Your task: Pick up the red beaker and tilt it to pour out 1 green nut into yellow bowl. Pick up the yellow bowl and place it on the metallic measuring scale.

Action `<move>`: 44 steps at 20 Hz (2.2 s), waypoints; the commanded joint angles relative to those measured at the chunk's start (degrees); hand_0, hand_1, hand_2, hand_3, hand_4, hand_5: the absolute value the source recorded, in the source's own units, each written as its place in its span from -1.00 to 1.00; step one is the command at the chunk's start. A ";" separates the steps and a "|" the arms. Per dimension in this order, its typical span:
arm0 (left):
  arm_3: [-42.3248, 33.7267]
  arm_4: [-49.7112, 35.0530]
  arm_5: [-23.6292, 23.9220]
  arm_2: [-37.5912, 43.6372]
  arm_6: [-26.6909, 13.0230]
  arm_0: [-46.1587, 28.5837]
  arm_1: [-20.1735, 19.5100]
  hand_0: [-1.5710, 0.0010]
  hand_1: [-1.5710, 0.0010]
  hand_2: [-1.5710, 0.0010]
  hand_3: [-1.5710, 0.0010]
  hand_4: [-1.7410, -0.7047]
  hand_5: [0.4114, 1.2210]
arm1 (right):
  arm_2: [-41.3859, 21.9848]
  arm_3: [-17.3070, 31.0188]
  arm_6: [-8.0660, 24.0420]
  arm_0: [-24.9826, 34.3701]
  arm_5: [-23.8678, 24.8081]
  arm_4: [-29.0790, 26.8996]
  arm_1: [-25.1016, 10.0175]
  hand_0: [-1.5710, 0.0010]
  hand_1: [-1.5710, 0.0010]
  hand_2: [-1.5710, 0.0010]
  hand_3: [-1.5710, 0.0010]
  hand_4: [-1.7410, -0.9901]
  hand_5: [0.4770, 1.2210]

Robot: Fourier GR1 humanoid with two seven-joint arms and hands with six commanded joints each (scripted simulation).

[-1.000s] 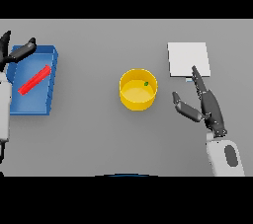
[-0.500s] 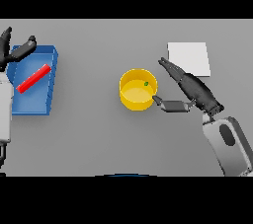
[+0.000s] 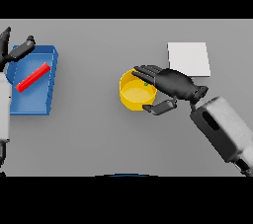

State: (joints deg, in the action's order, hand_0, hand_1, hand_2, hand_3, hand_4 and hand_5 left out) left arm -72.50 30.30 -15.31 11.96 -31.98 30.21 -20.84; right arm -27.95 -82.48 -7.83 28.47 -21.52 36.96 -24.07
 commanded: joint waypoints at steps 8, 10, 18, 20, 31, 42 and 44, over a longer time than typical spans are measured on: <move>-0.05 -1.19 0.43 0.56 0.92 -0.04 1.04 1.00 1.00 1.00 1.00 0.83 -0.21 | -5.12 7.18 -4.83 3.89 -1.44 3.85 0.28 1.00 1.00 1.00 1.00 0.37 -0.52; 0.43 -1.04 0.57 0.71 0.68 0.53 0.84 1.00 1.00 1.00 1.00 0.82 -0.22 | -6.09 8.91 -4.46 5.40 -2.09 4.59 0.98 1.00 1.00 1.00 1.00 0.33 -0.50; -0.79 -1.37 0.00 0.71 0.75 -0.61 0.78 1.00 1.00 1.00 1.00 0.83 -0.23 | -8.64 13.66 -5.48 6.86 -3.71 5.98 2.19 1.00 1.00 1.00 1.00 0.23 -0.40; 0.08 -1.00 0.44 0.68 0.96 -0.17 0.73 1.00 1.00 1.00 1.00 0.83 -0.22 | -8.88 14.98 -5.66 7.39 -3.46 6.15 2.85 1.00 1.00 1.00 0.99 0.22 -0.38; -1.76 -1.28 0.06 0.74 -0.08 -0.68 0.82 1.00 1.00 1.00 1.00 0.83 -0.21 | -9.66 16.35 -6.85 7.64 -3.31 6.58 3.35 0.20 0.35 0.39 0.17 -0.29 0.52; -1.28 -1.13 0.25 0.66 1.22 -1.08 0.62 1.00 1.00 1.00 1.00 0.84 -0.23 | -8.75 12.48 -4.54 7.97 -6.29 4.52 0.96 -0.89 -0.87 -0.87 -0.60 -0.89 0.96; -1.84 -1.09 0.12 0.38 1.09 -1.40 0.83 1.00 1.00 1.00 1.00 0.85 -0.22 | -7.69 10.82 -3.94 8.22 -7.43 3.05 -0.09 -0.93 -0.92 -0.91 -0.72 -0.92 0.97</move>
State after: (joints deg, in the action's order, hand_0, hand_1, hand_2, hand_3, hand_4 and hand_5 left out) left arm -74.33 29.19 -15.20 12.35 -30.84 28.79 -20.00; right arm -35.64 -71.66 -12.01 36.71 -28.97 39.90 -24.21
